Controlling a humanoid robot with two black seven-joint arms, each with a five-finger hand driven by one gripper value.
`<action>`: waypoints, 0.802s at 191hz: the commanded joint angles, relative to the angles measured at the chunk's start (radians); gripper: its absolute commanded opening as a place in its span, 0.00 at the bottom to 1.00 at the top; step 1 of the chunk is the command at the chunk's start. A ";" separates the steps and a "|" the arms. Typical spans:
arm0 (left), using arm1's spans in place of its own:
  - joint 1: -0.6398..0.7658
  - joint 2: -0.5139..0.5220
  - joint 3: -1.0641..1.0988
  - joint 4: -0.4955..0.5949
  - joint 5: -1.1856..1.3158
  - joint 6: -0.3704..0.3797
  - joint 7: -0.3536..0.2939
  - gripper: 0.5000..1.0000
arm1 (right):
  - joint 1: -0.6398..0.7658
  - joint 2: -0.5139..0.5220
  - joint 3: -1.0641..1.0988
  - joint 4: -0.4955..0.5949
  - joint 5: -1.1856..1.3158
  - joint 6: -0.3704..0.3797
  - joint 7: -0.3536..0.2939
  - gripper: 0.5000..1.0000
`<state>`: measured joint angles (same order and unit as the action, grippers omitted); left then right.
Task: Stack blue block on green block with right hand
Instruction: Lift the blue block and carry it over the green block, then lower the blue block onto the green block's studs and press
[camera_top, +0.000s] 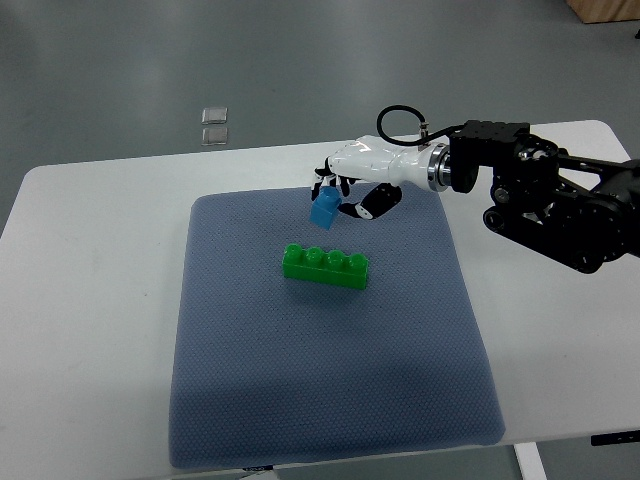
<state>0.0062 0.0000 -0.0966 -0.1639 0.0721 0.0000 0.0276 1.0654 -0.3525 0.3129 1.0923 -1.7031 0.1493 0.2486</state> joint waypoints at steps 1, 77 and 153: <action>0.000 0.000 0.000 0.001 0.000 0.000 0.000 1.00 | -0.007 0.004 0.000 0.000 -0.007 0.000 0.032 0.00; 0.000 0.000 0.000 0.000 0.000 0.000 0.000 1.00 | -0.044 0.004 -0.032 0.000 -0.059 -0.037 0.100 0.00; 0.000 0.000 0.000 0.001 0.000 0.000 0.000 1.00 | -0.048 0.009 -0.064 -0.006 -0.102 -0.068 0.118 0.00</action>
<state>0.0061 0.0000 -0.0966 -0.1635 0.0721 0.0000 0.0276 1.0185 -0.3437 0.2496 1.0904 -1.7900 0.0863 0.3632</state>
